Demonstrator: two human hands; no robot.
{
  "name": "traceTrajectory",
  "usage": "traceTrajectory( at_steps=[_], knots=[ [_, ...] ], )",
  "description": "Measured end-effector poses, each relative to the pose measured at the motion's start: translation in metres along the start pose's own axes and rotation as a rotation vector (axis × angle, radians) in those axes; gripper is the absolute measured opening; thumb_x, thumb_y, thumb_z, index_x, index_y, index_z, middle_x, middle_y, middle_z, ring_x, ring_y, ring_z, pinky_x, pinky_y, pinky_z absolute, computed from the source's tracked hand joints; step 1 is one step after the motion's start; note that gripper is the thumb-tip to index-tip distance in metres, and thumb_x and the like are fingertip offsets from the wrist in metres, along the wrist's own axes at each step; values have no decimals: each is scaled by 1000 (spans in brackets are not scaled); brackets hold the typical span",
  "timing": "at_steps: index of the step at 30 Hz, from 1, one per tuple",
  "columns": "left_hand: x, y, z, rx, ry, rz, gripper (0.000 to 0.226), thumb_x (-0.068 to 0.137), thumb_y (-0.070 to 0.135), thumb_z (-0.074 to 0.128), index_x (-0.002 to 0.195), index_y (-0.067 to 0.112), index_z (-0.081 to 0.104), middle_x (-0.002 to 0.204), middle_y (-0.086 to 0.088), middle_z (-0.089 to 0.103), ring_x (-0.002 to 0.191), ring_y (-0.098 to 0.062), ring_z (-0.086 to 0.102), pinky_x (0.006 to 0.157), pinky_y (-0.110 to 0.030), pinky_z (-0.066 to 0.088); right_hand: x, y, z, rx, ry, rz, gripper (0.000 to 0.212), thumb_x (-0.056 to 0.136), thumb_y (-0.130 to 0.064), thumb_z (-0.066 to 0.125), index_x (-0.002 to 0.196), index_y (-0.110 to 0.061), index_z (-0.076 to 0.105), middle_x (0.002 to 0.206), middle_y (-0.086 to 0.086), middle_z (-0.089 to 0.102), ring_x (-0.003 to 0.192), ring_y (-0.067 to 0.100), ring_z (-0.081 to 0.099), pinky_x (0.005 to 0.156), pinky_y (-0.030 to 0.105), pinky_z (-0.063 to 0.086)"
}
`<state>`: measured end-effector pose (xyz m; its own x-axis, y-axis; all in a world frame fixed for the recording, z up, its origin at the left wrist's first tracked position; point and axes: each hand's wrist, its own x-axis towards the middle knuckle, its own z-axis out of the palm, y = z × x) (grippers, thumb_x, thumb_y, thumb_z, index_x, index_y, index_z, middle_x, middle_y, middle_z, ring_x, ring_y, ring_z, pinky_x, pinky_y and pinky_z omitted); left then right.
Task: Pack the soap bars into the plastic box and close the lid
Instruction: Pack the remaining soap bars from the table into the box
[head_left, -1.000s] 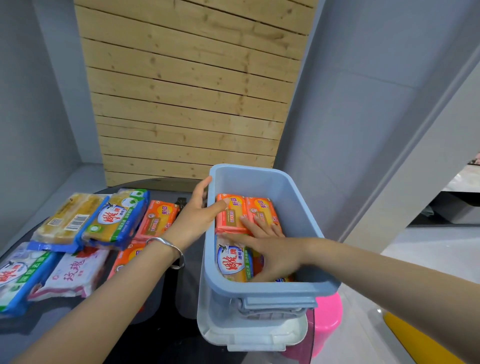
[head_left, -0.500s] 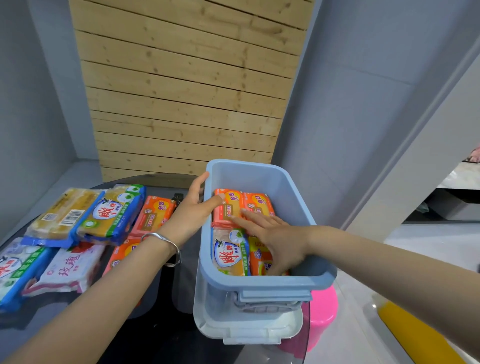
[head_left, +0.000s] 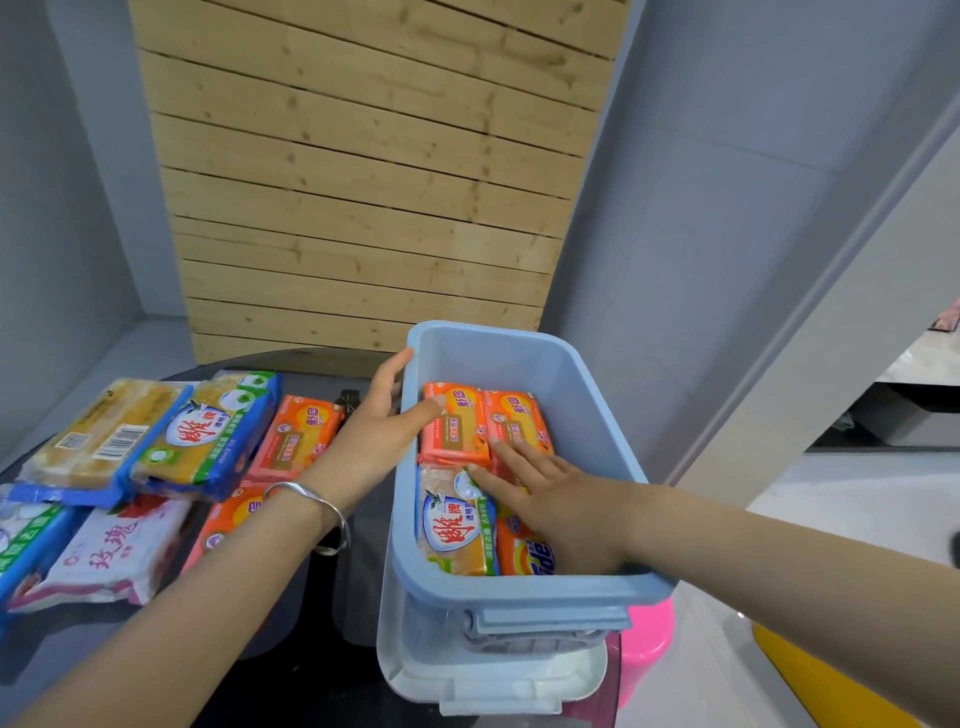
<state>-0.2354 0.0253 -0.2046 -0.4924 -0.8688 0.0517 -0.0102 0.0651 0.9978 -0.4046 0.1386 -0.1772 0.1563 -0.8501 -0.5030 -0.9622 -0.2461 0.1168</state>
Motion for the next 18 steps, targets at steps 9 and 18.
traceTrajectory(
  at_steps=[9,18],
  knots=[
    [-3,7,-1,53,2,4,58,91,21,52,142,31,26,108,9,56,71,8,65,48,-5,46,-1,-1,-3,71,28,3,102,84,-44,64,149,-38,-14,158,1,-26,145,24,-22,120,45,3],
    [-40,20,-111,403,241,97,38,89,27,56,127,24,51,131,5,55,115,-17,54,93,-23,40,-5,-16,-82,624,379,-51,69,84,-37,65,144,-30,32,149,-8,37,132,4,38,108,17,30]
  ],
)
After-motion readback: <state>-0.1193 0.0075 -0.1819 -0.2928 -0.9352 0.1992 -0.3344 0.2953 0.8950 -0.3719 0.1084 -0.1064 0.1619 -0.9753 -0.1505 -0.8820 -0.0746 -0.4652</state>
